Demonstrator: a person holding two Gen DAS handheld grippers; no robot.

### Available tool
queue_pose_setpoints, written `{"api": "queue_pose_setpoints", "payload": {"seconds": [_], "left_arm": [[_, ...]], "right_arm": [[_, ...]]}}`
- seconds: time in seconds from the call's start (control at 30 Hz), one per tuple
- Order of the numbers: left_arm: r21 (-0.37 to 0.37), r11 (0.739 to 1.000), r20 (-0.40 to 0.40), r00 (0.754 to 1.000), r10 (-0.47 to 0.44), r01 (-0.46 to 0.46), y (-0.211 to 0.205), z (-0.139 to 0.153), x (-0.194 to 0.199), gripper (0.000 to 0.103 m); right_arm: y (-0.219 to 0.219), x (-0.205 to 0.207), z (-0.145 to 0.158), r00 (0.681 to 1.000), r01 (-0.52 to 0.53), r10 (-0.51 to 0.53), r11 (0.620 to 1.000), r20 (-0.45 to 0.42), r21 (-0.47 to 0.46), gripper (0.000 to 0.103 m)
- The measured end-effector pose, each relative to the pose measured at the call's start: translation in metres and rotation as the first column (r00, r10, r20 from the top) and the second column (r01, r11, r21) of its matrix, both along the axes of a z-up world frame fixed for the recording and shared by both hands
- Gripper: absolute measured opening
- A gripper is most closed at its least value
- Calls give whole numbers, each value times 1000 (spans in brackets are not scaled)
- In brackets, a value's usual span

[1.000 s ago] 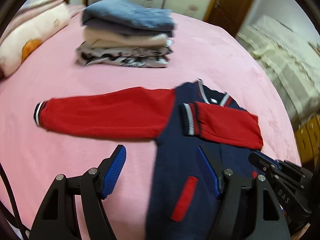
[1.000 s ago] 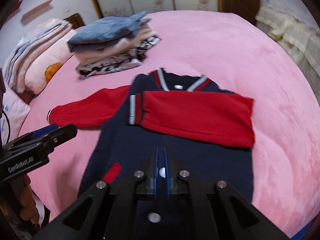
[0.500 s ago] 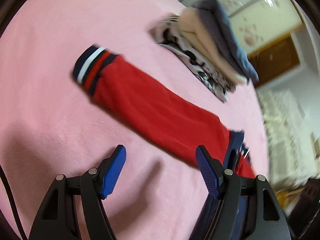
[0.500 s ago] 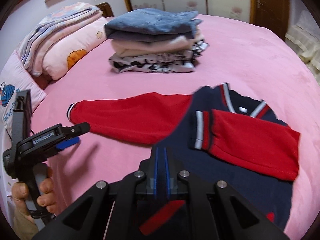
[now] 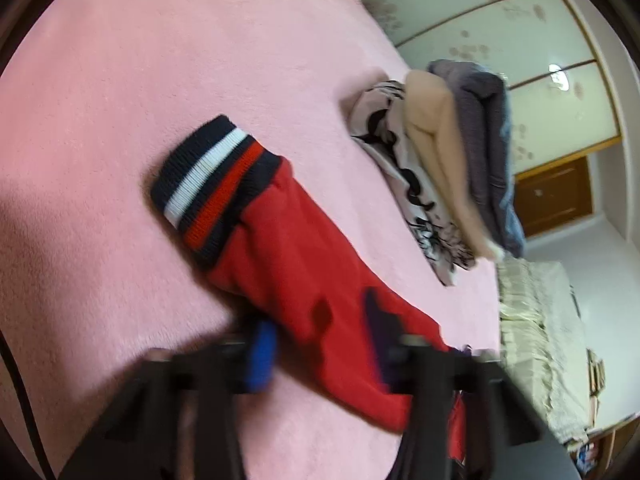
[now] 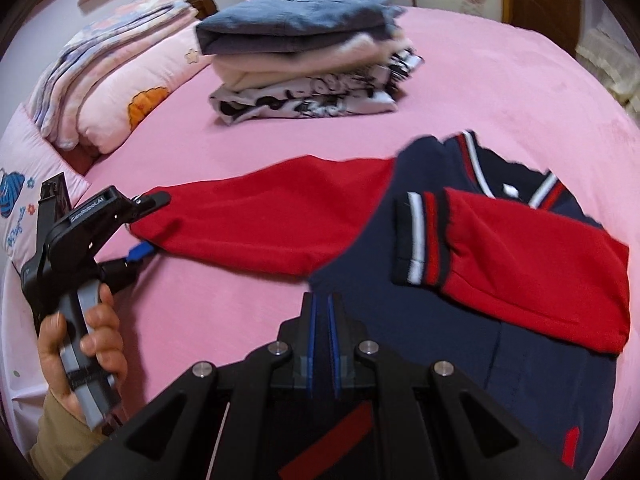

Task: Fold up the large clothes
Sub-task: 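Grasp the other red sleeve cuff with the left gripper and lift it, then fold the red sleeve across the jacket toward the right gripper with the left gripper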

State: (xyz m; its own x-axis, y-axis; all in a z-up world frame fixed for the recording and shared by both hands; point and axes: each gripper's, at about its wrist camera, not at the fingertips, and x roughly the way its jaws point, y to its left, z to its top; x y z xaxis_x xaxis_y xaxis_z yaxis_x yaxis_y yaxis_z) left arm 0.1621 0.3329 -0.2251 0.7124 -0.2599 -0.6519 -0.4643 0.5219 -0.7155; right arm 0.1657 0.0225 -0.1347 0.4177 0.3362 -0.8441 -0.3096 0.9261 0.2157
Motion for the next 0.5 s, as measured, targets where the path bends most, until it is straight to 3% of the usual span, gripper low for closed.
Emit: {"api": "queue_pose_setpoints", "payload": {"seconds": [0.1, 0.27, 0.37, 0.43, 0.5], "left_arm": [[-1, 1000, 15, 999, 29, -29, -2, 10, -1, 7], [214, 975, 120, 990, -79, 52, -51, 74, 4, 7], [338, 925, 171, 955, -240, 172, -108, 115, 15, 7], [419, 867, 179, 912, -369, 269, -156, 135, 22, 7], [493, 781, 144, 850, -507, 382, -210, 142, 30, 12]], "right_arm": [[-15, -1, -1, 1000, 30, -30, 999, -8, 13, 6], [-47, -8, 4, 997, 80, -81, 996, 0, 36, 6], [-70, -12, 8, 993, 118, -119, 992, 9, 49, 6], [-90, -15, 11, 987, 158, -159, 986, 17, 60, 6], [-110, -17, 14, 980, 198, -200, 977, 20, 75, 6]]}}
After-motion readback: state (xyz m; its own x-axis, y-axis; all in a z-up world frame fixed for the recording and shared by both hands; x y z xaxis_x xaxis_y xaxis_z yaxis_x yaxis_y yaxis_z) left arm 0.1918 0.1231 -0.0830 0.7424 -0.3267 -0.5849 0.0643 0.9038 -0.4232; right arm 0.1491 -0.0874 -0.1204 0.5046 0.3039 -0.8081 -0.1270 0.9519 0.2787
